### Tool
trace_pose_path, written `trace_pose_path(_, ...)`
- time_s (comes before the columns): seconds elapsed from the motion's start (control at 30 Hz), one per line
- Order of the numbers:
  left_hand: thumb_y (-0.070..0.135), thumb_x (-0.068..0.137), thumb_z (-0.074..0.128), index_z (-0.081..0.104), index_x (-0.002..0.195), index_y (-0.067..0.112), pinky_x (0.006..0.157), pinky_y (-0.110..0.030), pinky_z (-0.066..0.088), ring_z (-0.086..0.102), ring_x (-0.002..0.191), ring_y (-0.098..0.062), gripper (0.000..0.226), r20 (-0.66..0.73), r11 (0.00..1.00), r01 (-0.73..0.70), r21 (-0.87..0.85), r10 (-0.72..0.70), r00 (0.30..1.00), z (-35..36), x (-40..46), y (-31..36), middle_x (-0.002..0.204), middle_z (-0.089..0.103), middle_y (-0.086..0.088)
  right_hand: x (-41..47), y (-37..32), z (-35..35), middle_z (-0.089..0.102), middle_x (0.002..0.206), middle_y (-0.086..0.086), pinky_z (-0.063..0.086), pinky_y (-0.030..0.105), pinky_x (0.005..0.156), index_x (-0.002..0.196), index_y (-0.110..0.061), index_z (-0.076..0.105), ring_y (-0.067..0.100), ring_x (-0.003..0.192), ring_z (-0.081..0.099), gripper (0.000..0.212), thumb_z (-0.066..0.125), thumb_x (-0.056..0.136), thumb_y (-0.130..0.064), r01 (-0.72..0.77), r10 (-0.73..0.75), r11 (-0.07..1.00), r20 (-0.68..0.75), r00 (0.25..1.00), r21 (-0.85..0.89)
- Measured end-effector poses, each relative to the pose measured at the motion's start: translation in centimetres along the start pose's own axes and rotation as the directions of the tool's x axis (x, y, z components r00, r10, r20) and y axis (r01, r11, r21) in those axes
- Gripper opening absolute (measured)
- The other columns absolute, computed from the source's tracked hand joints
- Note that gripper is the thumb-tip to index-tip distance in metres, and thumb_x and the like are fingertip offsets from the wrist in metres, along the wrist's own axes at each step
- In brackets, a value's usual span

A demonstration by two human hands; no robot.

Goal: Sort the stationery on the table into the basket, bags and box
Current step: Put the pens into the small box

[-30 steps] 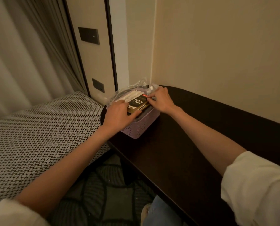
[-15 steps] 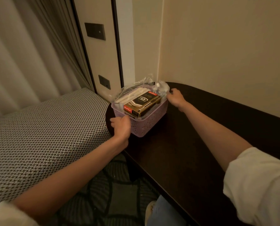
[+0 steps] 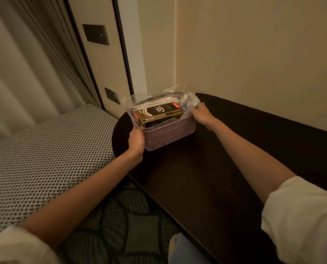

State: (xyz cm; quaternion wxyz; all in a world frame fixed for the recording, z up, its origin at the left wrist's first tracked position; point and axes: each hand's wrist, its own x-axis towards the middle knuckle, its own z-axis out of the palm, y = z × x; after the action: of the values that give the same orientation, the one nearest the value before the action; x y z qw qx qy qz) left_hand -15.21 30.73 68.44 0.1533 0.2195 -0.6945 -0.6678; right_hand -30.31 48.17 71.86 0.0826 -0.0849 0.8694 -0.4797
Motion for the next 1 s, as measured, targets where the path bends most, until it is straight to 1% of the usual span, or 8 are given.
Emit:
trace_pose_path(0.17,0.004,0.094,0.027,0.059,0.126,0.011,0.094,-0.033,0.045,0.056,0.112,-0.019,0.046,0.191,0.994,0.067,-0.086,-0.049,0.980,1.9,3.4,2.3,0.111,0.066,-0.001,-0.8,1.9,-2.7,0.041,0.129,0.012,0.040,0.033,0.080,0.138,0.003,0.027,0.023,0.109,0.048,0.053,0.042,0.095,-0.023,-0.064,0.068,0.996,-0.069,0.995,0.067)
trace_pose_path(0.33,0.007,0.096,0.027,0.063,0.100,0.020,0.082,-0.032,0.046,0.057,0.097,-0.016,0.039,0.312,0.994,0.112,0.001,-0.107,0.944,6.5,4.6,4.3,0.096,0.064,0.002,-2.0,4.5,-5.5,0.047,0.131,0.016,0.041,0.033,0.083,0.136,0.002,0.023,0.031,0.117,0.050,0.047,0.038,0.098,-0.023,-0.103,0.128,0.988,-0.253,0.959,0.112)
trace_pose_path(0.47,0.026,0.101,0.037,0.064,0.108,0.015,0.071,-0.031,0.043,0.059,0.096,-0.021,0.029,0.154,0.990,0.073,0.125,-0.092,0.984,10.2,5.1,4.9,0.109,0.065,-0.008,-3.3,6.3,-7.3,0.044,0.134,0.015,0.040,0.032,0.084,0.138,0.002,0.021,0.031,0.120,0.049,0.054,0.041,0.099,-0.030,-0.099,0.138,0.986,-0.318,0.938,0.136)
trace_pose_path(0.6,0.023,0.102,0.034,0.054,0.125,0.004,0.066,-0.029,0.042,0.056,0.087,-0.018,0.036,0.015,0.991,0.113,0.070,-0.114,0.993,12.8,4.6,4.9,0.110,0.060,-0.009,-4.1,7.6,-8.2,0.043,0.131,0.007,0.046,0.038,0.096,0.140,-0.004,0.021,0.023,0.119,0.049,0.074,0.061,0.089,-0.040,-0.060,0.093,0.986,-0.208,0.974,0.158)
trace_pose_path(0.7,0.022,0.099,0.032,0.054,0.126,0.008,0.060,-0.028,0.037,0.050,0.077,-0.013,0.038,0.077,0.994,0.109,0.030,-0.111,0.991,14.1,4.8,5.2,0.103,0.057,-0.005,-4.5,8.1,-8.5,0.049,0.122,0.003,0.050,0.032,0.088,0.133,0.000,0.025,0.017,0.109,0.054,0.072,0.069,0.086,-0.032,-0.009,-0.002,0.998,-0.205,0.979,-0.056)
trace_pose_path(0.8,0.020,0.097,0.031,0.054,0.123,0.011,0.062,-0.028,0.036,0.048,0.080,-0.014,0.036,0.118,0.996,0.089,0.011,-0.090,0.989,14.4,6.3,5.4,0.105,0.056,-0.007,-3.9,8.3,-8.6,0.059,0.120,0.013,0.054,0.034,0.078,0.124,0.002,0.034,0.027,0.104,0.062,0.065,0.067,0.086,-0.039,0.015,-0.098,0.950,-0.252,0.963,-0.312)
trace_pose_path(0.9,0.015,0.093,0.030,0.050,0.091,0.016,0.070,-0.028,0.037,0.048,0.083,-0.016,0.020,0.181,0.995,0.088,-0.050,-0.078,0.980,14.4,8.2,5.9,0.098,0.055,-0.009,-2.9,8.2,-8.5,0.063,0.114,0.013,0.055,0.037,0.076,0.122,0.001,0.040,0.027,0.099,0.064,0.073,0.069,0.080,-0.051,0.006,-0.128,0.920,-0.286,0.950,-0.392)
trace_pose_path(1.0,0.009,0.087,0.030,0.035,0.068,0.017,0.064,-0.028,0.031,0.040,0.072,-0.014,0.020,0.191,0.977,0.120,-0.176,-0.085,0.978,14.6,10.6,6.3,0.074,0.045,-0.003,-1.6,8.1,-8.3,0.065,0.109,0.011,0.056,0.042,0.077,0.121,-0.001,0.043,0.027,0.096,0.065,0.082,0.069,0.073,-0.062,-0.037,-0.102,0.915,-0.318,0.943,-0.402)
